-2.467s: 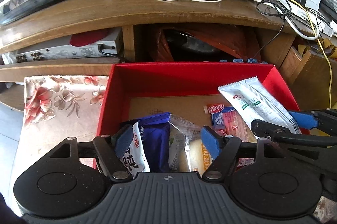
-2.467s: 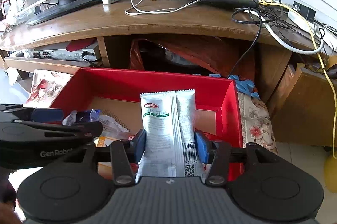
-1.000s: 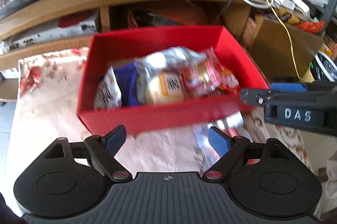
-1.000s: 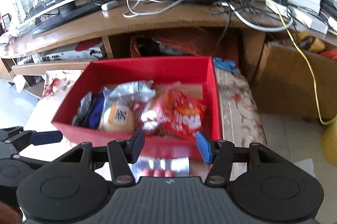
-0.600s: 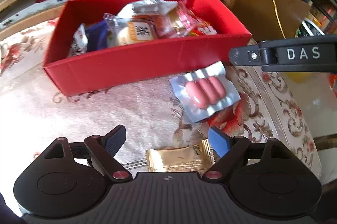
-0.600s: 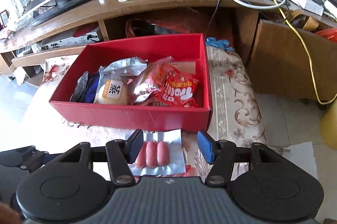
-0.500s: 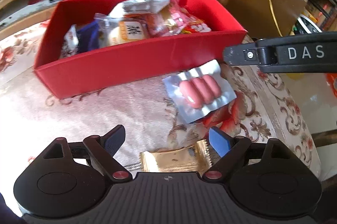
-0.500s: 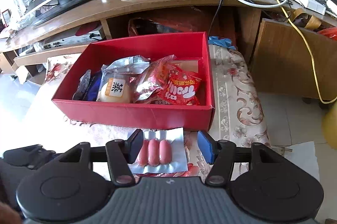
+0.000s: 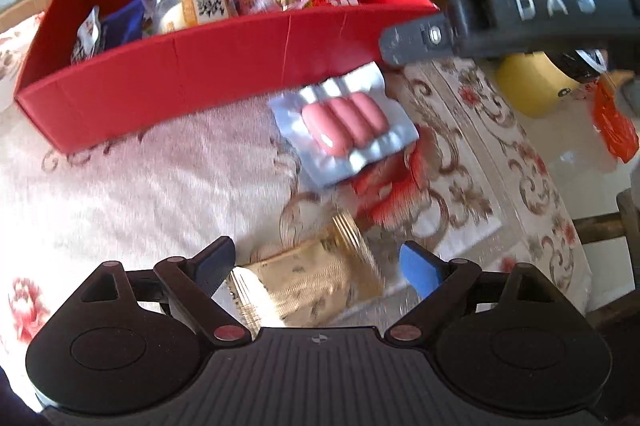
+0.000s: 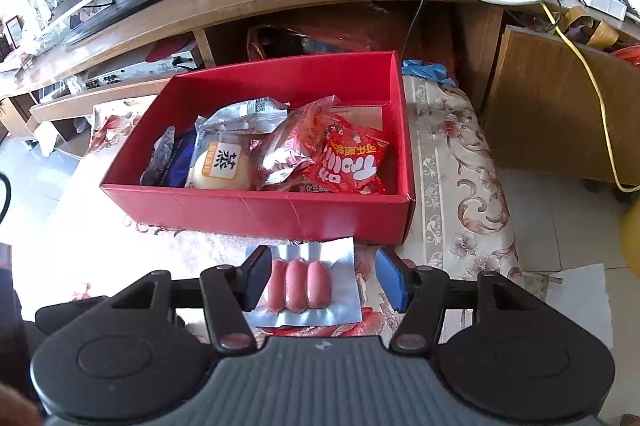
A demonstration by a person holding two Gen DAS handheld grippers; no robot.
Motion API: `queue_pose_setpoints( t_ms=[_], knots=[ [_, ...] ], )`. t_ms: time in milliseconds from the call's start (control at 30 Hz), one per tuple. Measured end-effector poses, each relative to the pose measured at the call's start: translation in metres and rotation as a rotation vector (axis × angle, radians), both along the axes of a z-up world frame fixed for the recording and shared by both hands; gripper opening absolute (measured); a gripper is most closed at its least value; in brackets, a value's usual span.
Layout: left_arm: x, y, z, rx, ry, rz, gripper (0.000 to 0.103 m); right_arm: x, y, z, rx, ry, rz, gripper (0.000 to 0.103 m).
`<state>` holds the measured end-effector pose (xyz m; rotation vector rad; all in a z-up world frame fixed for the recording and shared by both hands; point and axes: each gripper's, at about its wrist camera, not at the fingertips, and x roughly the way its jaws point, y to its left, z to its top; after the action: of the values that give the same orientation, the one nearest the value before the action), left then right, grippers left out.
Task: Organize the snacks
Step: 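Grasp the gold-wrapped pastry with the left tool while the right tool grasps the pink sausage pack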
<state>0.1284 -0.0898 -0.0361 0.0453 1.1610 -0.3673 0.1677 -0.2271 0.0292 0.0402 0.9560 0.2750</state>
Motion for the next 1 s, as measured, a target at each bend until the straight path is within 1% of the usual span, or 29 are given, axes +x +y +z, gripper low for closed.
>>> queue_pose_setpoints(
  t_ms=[167,267,367,433,500,600,667,767,867,933,967,1000],
  knots=[
    [-0.021,0.006,0.001,-0.002,0.014,-0.004,0.095,-0.001,0.001,0.003,0.011,-0.003,0.01,0.063],
    [-0.029,0.001,0.002,-0.015,0.033,-0.04,0.095,-0.002,0.001,0.005,0.023,-0.005,0.013,0.063],
    [-0.029,-0.003,0.01,-0.015,0.008,-0.065,0.096,-0.004,0.001,0.008,0.031,-0.012,0.018,0.063],
    [-0.022,-0.005,0.012,0.023,-0.032,-0.062,0.096,-0.004,0.0,0.008,0.033,-0.012,0.018,0.064],
    [-0.014,-0.008,0.009,0.056,-0.049,-0.071,0.096,-0.003,0.0,0.006,0.029,-0.003,0.015,0.064],
    [-0.007,-0.019,-0.002,0.1,-0.041,-0.128,0.096,-0.002,-0.001,0.002,0.023,0.01,0.014,0.064],
    [-0.007,-0.024,-0.009,0.127,-0.04,-0.159,0.098,-0.001,-0.002,0.0,0.019,0.016,0.014,0.064],
    [-0.008,-0.027,-0.012,0.16,-0.052,-0.179,0.099,0.001,-0.004,-0.004,0.011,0.033,0.011,0.064],
    [-0.011,-0.023,-0.009,0.159,-0.054,-0.164,0.093,0.003,-0.003,-0.009,0.006,0.053,0.016,0.064],
    [-0.015,-0.02,-0.006,0.148,-0.054,-0.152,0.081,0.004,-0.002,-0.01,0.001,0.059,0.019,0.064],
    [-0.017,-0.017,-0.004,0.139,-0.053,-0.142,0.079,0.005,-0.001,-0.011,-0.002,0.061,0.019,0.064],
    [-0.018,-0.014,-0.003,0.132,-0.05,-0.133,0.073,0.006,-0.001,-0.012,-0.004,0.064,0.019,0.065]
  ],
)
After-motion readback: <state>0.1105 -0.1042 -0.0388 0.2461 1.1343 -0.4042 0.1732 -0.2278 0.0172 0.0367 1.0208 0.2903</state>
